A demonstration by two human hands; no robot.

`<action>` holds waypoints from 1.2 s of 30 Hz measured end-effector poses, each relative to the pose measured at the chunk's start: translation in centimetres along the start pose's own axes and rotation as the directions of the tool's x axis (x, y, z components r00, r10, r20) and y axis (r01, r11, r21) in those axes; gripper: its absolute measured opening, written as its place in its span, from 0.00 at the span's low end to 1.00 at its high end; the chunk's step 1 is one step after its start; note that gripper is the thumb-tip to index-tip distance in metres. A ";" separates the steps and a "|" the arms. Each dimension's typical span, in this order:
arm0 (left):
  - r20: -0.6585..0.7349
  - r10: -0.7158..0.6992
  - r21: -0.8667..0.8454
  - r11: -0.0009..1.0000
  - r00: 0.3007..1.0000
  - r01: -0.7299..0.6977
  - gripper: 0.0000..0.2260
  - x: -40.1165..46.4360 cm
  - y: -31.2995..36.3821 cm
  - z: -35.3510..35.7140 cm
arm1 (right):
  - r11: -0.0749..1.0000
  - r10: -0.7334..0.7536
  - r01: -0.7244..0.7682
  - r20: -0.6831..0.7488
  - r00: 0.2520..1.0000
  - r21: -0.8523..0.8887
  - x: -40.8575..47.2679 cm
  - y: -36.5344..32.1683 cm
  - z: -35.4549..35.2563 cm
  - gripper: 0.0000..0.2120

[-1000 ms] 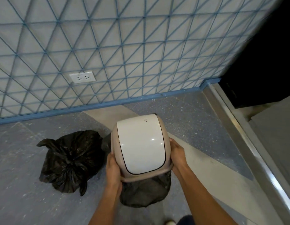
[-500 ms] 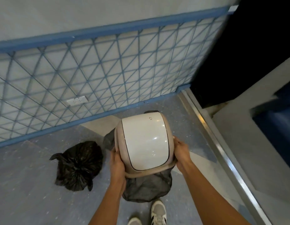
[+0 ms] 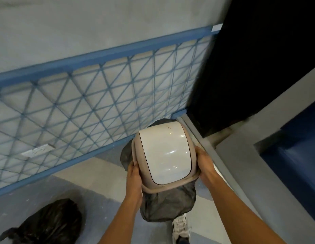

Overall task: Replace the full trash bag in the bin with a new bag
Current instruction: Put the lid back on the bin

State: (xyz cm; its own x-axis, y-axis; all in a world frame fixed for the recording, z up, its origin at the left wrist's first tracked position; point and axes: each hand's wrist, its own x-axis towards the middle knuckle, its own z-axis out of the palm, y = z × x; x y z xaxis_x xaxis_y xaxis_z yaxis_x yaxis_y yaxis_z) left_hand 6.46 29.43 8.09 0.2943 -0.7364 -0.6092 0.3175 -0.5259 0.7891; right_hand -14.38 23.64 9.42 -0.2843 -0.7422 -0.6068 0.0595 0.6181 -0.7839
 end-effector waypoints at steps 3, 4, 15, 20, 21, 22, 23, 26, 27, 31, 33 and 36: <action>0.001 -0.062 -0.037 0.997 0.998 0.062 0.18 5.6 -0.9 4.4 | 1.000 0.000 0.000 0.020 1.000 0.012 7.7 -0.9 -0.2 0.14; 0.010 -0.071 -0.038 0.997 0.997 0.072 0.19 7.5 -1.3 5.8 | 1.000 0.001 -0.001 0.023 1.000 0.007 10.3 -0.9 -0.1 0.14; -0.073 -0.058 -0.091 0.995 0.996 0.051 0.18 26.4 -6.4 16.5 | 0.996 -0.013 0.027 0.160 0.987 -0.083 34.3 1.2 1.9 0.15; -0.091 -0.056 -0.124 0.991 0.994 0.044 0.21 30.9 -9.3 18.9 | 0.998 -0.056 0.057 0.087 0.995 -0.009 39.8 2.6 1.9 0.18; -0.081 -0.049 -0.125 0.991 0.996 0.039 0.21 31.4 -9.7 19.3 | 0.999 -0.052 0.052 0.077 0.996 0.001 40.3 2.8 1.8 0.18; -0.073 -0.048 -0.125 0.991 0.996 0.038 0.21 31.8 -10.1 19.7 | 0.999 -0.051 0.051 0.066 0.997 0.004 41.0 3.1 1.8 0.17; -0.067 -0.049 -0.123 0.992 0.997 0.040 0.22 32.3 -10.4 20.0 | 0.998 -0.058 0.058 0.053 0.997 0.003 41.7 3.4 1.6 0.16; -0.054 -0.051 -0.111 0.993 0.997 0.045 0.21 33.6 -11.3 20.4 | 0.999 -0.044 0.045 0.021 0.999 -0.005 43.5 4.6 1.2 0.13; -0.057 -0.046 -0.108 0.993 0.997 0.039 0.21 33.9 -11.6 20.5 | 0.999 -0.040 0.040 0.023 0.999 -0.008 44.0 4.9 1.1 0.13; -0.115 -0.033 -0.077 0.997 0.993 0.024 0.18 34.7 -12.0 21.4 | 0.999 -0.036 0.036 0.018 0.999 -0.032 45.0 5.2 0.6 0.16; -0.140 -0.034 -0.036 0.999 0.990 0.029 0.17 34.8 -12.0 22.0 | 0.998 -0.041 0.041 0.012 0.999 -0.050 45.2 5.5 0.2 0.19; -0.175 -0.036 0.031 0.999 0.984 0.042 0.17 34.6 -11.9 22.1 | 0.994 -0.086 0.088 0.033 0.996 -0.069 44.8 5.9 -0.1 0.19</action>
State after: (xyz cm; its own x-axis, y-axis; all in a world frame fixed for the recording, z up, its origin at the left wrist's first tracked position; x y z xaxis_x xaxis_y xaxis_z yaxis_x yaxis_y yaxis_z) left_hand -7.04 0.87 -20.64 0.4358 -0.6312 -0.6416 0.3014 -0.5694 0.7648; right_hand -26.86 -5.97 -22.37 -0.2568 -0.8007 -0.5413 -0.0324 0.5669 -0.8232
